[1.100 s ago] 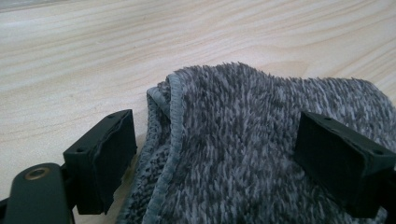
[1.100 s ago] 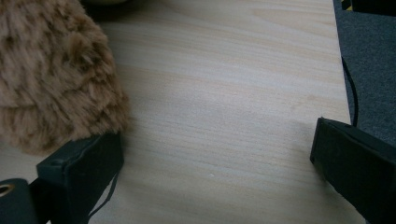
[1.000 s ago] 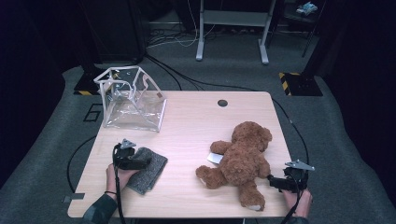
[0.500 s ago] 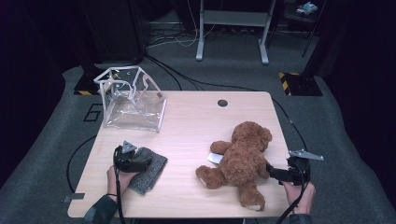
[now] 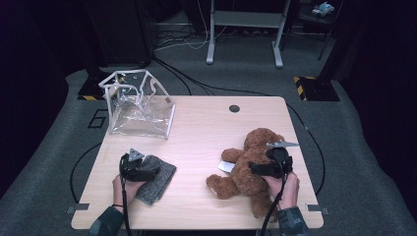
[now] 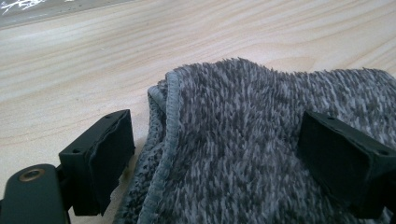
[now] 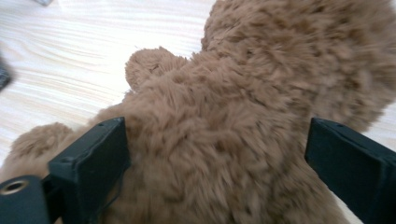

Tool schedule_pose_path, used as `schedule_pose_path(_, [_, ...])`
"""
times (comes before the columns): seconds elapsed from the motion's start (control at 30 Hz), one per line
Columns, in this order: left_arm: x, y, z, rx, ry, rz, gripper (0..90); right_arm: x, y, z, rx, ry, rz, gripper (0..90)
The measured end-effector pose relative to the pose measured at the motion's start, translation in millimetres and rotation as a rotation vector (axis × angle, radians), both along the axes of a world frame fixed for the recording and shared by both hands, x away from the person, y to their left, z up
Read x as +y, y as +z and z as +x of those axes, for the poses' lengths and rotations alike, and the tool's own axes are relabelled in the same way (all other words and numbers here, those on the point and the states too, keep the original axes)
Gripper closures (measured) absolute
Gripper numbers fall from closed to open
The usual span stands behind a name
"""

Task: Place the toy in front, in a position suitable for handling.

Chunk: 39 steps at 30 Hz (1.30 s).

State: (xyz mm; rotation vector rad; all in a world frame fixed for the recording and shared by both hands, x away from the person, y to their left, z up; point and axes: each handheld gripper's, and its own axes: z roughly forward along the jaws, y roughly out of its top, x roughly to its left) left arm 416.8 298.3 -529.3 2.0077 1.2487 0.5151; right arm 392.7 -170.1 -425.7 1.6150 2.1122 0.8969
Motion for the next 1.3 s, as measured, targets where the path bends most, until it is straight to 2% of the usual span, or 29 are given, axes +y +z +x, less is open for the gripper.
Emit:
schedule_pose_path(0.13, [0.0,0.0,0.0,0.000,0.000,0.000,10.9,1.9,-6.3,7.8,0.033,0.003,0.007,15.1])
schedule_pose_path(0.27, [-0.1,-0.1,0.0,-0.002,0.001,0.001,10.9,5.3,-11.5,9.4,0.068,-0.005,-0.012,27.4])
schedule_pose_path(0.4, [-0.3,-0.4,0.0,-0.006,0.003,0.000,11.0,5.2,-16.4,9.7,0.086,-0.002,0.003,42.1])
schedule_pose_path(0.5, [-0.2,-0.1,-0.1,-0.002,0.001,0.000,11.0,3.9,-17.6,9.5,0.073,0.008,0.010,53.0])
schedule_pose_path(0.6, [0.0,0.0,-0.1,-0.001,-0.001,0.000,11.1,2.0,-17.1,8.9,0.036,0.027,0.020,64.0])
schedule_pose_path(0.67, [0.0,0.0,-0.1,-0.001,-0.001,0.000,11.2,0.4,-14.8,8.9,0.014,0.040,0.036,68.1])
schedule_pose_path(0.83, [0.1,0.0,-0.1,-0.001,-0.001,-0.001,11.2,-4.9,-5.7,11.9,-0.037,0.089,0.058,74.5])
schedule_pose_path(0.97, [0.1,-0.1,-0.1,-0.001,-0.001,-0.001,11.3,-7.4,4.1,15.0,-0.068,0.103,0.085,79.8])
schedule_pose_path(1.17, [0.2,-0.1,-0.1,-0.002,-0.001,-0.002,11.3,-2.7,16.6,21.5,-0.089,0.142,0.080,83.5])
schedule_pose_path(1.2, [0.2,-0.1,-0.1,-0.001,-0.001,-0.001,11.2,-1.7,18.1,23.4,-0.092,0.162,0.077,84.0])
schedule_pose_path(1.3, [0.1,-0.2,-0.1,-0.002,-0.001,-0.002,11.3,1.8,20.8,27.2,-0.099,0.177,0.094,84.8])
